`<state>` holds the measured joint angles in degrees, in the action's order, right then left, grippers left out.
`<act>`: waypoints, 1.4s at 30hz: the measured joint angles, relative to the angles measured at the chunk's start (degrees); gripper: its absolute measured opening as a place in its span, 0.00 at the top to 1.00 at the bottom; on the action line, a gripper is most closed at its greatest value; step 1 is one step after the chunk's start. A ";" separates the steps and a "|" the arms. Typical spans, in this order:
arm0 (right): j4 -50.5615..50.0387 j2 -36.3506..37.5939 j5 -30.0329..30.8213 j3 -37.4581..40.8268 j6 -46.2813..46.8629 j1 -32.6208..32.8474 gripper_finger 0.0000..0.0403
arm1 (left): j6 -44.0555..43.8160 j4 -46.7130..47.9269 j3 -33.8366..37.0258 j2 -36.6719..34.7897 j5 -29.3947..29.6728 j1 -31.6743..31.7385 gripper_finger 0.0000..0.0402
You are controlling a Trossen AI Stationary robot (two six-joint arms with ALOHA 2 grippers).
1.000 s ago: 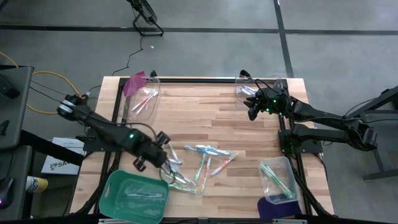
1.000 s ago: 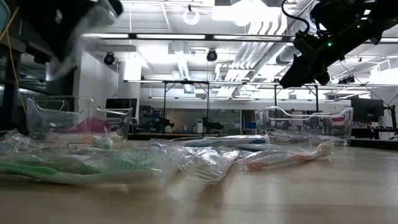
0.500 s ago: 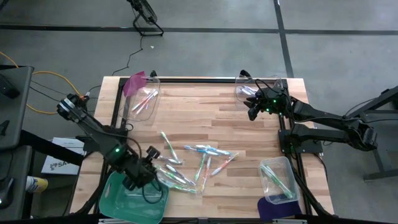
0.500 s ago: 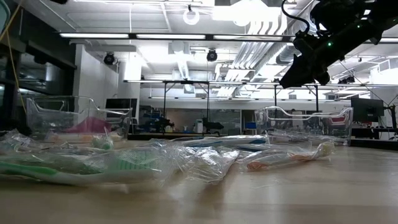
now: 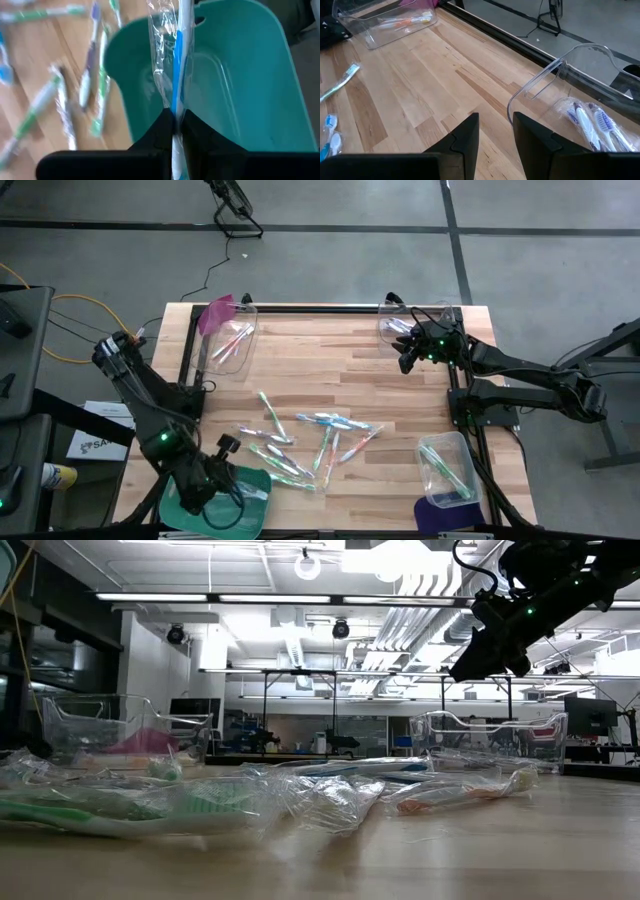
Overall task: Pick & Place Toothbrushes
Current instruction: Put the blue toothbrush into the green bin, then put the green toothbrush into the white bin
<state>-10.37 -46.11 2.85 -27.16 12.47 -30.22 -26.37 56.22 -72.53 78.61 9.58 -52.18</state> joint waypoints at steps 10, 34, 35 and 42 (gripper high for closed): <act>-0.05 0.00 -0.02 0.00 0.81 0.00 0.72 | -14.39 5.08 -0.02 5.87 -3.19 -5.58 0.96; -0.21 0.00 -0.02 0.00 0.81 0.02 0.72 | -27.90 10.16 0.17 13.15 -3.70 -10.82 0.87; -0.24 0.00 0.00 0.00 0.81 0.02 0.72 | -28.33 10.79 0.18 13.15 -3.46 -10.82 0.84; -0.24 0.00 0.00 0.00 0.81 0.02 0.72 | -29.44 11.40 0.22 13.13 -3.22 -10.80 0.70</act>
<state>-10.61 -46.11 2.85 -27.16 13.28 -30.20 -55.81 67.62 -72.31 91.74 6.37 -62.98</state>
